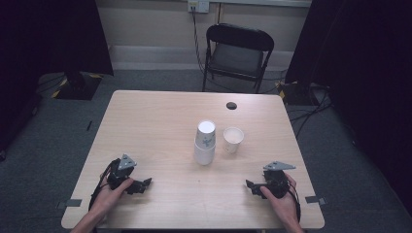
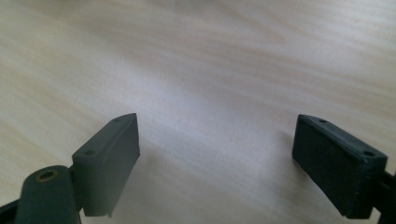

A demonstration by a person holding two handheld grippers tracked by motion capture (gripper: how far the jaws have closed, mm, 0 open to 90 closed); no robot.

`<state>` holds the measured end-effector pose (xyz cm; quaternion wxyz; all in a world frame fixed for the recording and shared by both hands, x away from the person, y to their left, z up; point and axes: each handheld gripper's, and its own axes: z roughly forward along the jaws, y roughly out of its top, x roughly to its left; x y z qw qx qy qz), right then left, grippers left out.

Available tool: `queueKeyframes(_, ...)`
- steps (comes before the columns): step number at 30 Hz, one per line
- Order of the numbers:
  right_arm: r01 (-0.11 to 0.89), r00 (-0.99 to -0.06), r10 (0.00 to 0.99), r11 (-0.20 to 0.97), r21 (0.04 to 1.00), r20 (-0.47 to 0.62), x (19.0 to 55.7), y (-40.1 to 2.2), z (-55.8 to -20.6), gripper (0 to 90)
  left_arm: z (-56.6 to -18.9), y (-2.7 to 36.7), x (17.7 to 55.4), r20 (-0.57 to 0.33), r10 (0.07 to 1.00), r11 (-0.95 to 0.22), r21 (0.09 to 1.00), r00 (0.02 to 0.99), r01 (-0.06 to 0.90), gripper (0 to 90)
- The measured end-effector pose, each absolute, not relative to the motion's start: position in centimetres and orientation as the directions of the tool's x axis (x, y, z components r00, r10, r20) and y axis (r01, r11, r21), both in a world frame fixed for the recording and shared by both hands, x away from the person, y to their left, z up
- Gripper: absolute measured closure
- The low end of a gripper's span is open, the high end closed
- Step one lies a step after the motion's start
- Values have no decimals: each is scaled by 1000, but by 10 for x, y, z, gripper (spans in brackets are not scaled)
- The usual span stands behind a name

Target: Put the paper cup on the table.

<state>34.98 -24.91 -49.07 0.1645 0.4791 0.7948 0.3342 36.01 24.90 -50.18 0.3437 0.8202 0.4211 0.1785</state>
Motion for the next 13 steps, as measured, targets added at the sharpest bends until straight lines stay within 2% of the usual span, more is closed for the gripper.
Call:
queueKeyframes(3, 630, -498, 867, 341, 698, 25, 346, -244, -493, 155, -502, 249, 360, 2, 813, -408, 715, 582, 568, 2)
queueKeyframes(5, 603, -508, 861, 364, 709, -10, 345, -238, -496, 133, -502, 249, 360, 3, 813, -409, 714, 582, 568, 2)
queueKeyframes(13, 587, -500, 866, 345, 732, -7, 345, -234, -499, 130, -502, 249, 361, 4, 807, -416, 712, 590, 565, 0)
